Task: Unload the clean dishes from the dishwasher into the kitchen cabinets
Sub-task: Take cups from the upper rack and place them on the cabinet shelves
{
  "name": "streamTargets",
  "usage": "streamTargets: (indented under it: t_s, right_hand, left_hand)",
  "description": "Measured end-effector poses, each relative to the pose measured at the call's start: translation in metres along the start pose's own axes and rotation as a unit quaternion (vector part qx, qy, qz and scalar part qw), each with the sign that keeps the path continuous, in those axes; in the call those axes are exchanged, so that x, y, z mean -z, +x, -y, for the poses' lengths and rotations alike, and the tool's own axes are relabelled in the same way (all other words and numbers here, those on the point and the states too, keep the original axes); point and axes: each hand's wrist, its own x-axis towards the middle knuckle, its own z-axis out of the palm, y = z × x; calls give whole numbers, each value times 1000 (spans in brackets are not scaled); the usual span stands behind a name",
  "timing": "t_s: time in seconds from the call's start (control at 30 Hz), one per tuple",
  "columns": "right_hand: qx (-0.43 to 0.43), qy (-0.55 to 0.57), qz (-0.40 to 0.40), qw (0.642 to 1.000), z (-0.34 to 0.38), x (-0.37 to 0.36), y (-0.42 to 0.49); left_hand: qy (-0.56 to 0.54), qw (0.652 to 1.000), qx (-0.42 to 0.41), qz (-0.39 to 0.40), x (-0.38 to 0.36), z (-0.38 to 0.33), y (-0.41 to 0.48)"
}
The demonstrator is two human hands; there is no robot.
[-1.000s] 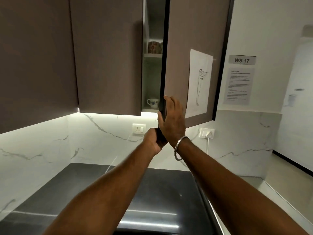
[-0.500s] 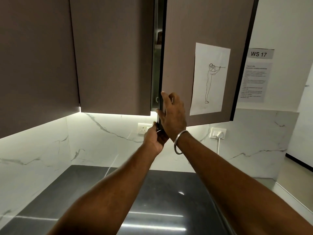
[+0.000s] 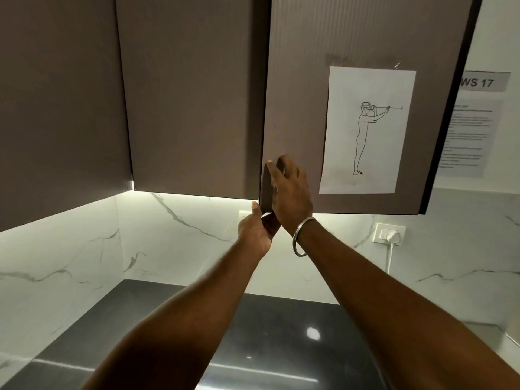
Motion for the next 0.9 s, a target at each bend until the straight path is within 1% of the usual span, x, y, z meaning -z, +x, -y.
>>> streamTargets:
  t_s: [0.23,0.53,0.7,0.9]
  right_hand:
    - [1,-3,25,1000,-14,-33,12]
    - [13,2,17,1000,-29,-59,20]
    - [19,10,5,1000,-33,-65,20]
    - [18,18,11,1000,-26,-66,18]
  left_hand:
    - [-1,1000,0,-19,-3,1,40]
    - [9,999,0,-41,-8,4,75]
    - [32,999,-8,-32,-4,6,81]
    - [37,999,-2,-19,4,0,77]
